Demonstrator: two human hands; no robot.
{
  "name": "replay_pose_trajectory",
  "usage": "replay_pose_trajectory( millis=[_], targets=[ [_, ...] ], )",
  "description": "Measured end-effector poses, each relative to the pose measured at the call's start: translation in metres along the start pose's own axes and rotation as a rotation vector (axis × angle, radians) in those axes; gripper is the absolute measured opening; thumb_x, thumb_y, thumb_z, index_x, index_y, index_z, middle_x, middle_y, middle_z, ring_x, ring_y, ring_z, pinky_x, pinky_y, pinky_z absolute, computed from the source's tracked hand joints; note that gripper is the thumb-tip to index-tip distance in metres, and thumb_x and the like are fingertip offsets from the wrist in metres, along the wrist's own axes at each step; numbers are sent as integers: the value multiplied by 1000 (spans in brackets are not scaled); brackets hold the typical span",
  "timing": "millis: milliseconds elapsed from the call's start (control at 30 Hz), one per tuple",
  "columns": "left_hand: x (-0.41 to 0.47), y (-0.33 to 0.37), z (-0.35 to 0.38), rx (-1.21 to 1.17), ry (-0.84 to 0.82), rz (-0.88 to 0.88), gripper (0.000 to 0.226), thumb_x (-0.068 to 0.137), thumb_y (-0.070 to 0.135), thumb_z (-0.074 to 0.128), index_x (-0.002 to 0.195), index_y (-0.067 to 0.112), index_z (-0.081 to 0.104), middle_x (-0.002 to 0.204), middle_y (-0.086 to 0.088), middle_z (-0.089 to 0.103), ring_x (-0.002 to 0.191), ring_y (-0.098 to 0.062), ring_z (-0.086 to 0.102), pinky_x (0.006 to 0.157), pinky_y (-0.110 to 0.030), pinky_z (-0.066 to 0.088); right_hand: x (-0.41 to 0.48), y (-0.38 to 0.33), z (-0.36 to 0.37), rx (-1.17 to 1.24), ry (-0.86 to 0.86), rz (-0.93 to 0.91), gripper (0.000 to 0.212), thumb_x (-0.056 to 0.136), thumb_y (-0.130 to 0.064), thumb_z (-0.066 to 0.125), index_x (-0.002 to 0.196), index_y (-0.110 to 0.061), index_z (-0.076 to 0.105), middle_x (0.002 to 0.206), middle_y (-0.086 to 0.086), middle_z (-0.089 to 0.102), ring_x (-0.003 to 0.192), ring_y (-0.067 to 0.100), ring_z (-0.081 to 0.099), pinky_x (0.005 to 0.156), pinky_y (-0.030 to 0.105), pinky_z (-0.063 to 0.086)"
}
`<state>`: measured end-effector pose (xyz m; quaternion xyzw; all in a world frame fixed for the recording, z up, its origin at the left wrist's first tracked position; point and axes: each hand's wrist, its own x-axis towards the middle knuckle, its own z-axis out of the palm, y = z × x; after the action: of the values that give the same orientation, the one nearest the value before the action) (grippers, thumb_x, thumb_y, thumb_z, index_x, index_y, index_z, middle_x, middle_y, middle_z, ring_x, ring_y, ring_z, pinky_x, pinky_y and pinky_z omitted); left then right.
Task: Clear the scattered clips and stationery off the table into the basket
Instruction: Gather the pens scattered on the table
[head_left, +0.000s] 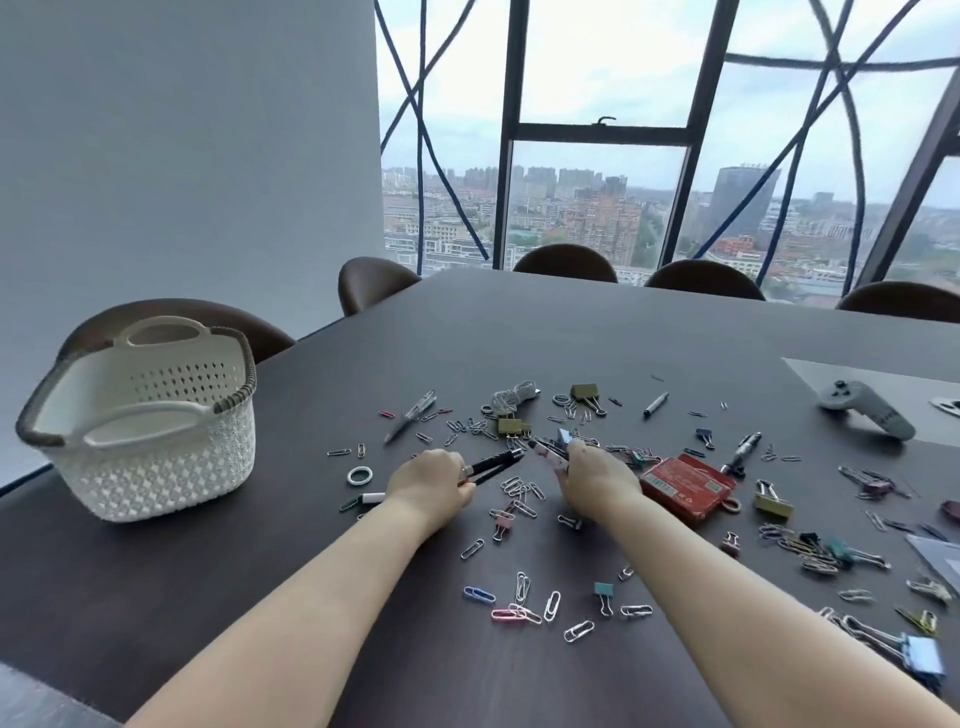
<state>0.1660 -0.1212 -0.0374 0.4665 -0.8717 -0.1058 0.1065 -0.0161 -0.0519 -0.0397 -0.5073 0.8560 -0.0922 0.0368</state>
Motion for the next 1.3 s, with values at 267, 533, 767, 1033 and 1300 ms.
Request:
replay_pose_trajectory(
  millis=[267, 533, 767, 1033, 1300],
  targets=[
    [-14, -35, -30, -97, 32, 20, 17, 95, 22, 45, 100, 6, 48, 110, -17, 60, 105, -34, 53, 84, -35, 40, -20, -7, 8, 13, 16, -90, 19, 98, -19, 34, 111, -7, 41, 117, 18, 60, 105, 36, 58, 74, 37, 40],
    [-19, -51, -27, -28, 10, 58, 20, 93, 12, 44, 108, 4, 55, 109, -13, 48, 103, -33, 56, 91, -35, 41, -30, -7, 10, 51, 11, -49, 33, 93, -40, 46, 109, -12, 49, 120, 13, 62, 112, 31, 57, 84, 35, 45],
    [-12, -64, -19, 15, -32, 9, 22, 85, 30, 62, 100, 15, 67, 105, -6, 68, 104, -23, 60, 84, -28, 43, -28, -4, 6, 97, -23, -33, 40, 90, -47, 50, 112, -14, 50, 120, 9, 62, 113, 29, 56, 85, 34, 45],
    [6, -60, -13, -1, 44, 31, 22, 95, 25, 47, 107, 7, 54, 112, -11, 58, 108, -30, 55, 89, -34, 40, -21, 3, 5, 181, -16, -82, 28, 88, -45, 55, 87, -18, 47, 106, 10, 65, 99, 29, 59, 75, 32, 43],
    [62, -56, -22, -179, 97, -85, 24, 93, 17, 47, 109, 0, 52, 114, -20, 57, 104, -35, 55, 86, -34, 41, 4, 9, 1, 124, 55, -111, 28, 88, -46, 53, 91, -18, 51, 109, 10, 66, 102, 30, 60, 75, 32, 44]
  ],
)
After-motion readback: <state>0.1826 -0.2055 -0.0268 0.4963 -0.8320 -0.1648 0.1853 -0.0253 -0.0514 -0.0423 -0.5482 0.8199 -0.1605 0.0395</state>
